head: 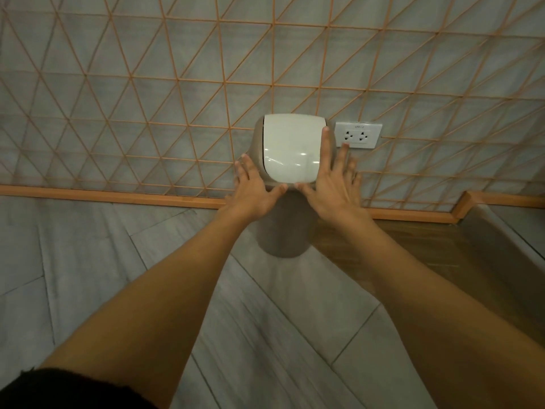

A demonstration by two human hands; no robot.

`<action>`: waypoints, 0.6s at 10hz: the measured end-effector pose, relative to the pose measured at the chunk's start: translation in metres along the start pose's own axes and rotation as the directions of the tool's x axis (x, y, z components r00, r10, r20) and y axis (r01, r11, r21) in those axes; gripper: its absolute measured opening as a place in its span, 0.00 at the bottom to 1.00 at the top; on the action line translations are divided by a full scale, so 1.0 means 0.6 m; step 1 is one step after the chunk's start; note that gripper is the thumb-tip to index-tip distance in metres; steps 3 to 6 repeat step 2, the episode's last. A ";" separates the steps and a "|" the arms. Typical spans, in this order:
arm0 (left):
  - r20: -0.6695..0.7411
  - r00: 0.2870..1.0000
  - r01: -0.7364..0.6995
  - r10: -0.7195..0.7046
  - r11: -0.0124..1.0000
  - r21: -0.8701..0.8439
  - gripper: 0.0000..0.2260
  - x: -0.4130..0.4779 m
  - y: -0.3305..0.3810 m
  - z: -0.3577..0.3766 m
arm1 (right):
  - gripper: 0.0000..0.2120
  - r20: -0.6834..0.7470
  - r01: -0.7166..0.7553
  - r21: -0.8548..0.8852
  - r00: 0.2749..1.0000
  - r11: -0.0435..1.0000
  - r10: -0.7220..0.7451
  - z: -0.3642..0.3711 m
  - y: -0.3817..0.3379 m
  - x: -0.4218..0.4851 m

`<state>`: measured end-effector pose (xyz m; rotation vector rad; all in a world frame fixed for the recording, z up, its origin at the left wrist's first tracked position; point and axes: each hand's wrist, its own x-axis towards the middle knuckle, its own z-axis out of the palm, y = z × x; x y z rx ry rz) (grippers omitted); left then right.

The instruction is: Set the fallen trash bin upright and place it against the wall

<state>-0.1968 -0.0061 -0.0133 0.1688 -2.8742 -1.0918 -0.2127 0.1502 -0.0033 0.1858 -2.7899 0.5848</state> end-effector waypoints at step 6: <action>-0.180 0.925 -0.262 0.333 0.907 0.330 0.34 -0.048 0.006 -0.059 | 0.44 0.002 0.056 -0.173 0.998 0.983 -0.056 -0.029 -0.017 -0.033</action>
